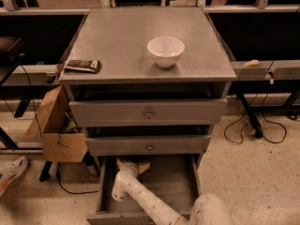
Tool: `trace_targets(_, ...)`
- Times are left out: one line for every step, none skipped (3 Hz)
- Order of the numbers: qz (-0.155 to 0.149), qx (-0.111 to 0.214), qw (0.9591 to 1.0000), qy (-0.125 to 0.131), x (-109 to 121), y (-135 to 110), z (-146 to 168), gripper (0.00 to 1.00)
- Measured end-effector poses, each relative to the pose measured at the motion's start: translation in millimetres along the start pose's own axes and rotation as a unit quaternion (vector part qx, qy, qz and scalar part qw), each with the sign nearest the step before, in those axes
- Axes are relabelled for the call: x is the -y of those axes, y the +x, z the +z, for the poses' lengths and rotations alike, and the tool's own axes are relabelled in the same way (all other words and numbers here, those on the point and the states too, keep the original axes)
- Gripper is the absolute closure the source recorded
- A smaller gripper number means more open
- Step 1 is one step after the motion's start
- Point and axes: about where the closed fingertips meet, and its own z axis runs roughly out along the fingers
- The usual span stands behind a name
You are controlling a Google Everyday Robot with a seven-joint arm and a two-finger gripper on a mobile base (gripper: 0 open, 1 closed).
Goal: Pick redbull can from bottom drawer and place on counter
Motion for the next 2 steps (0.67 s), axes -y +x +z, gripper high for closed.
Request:
trace_targets(0.011,-0.004,0.9998,-0.013,0.9,-0.3,1.1,0.00)
trace_targets(0.013,-0.012,0.9992,-0.036,-11.3,0.3,8.3,0.00)
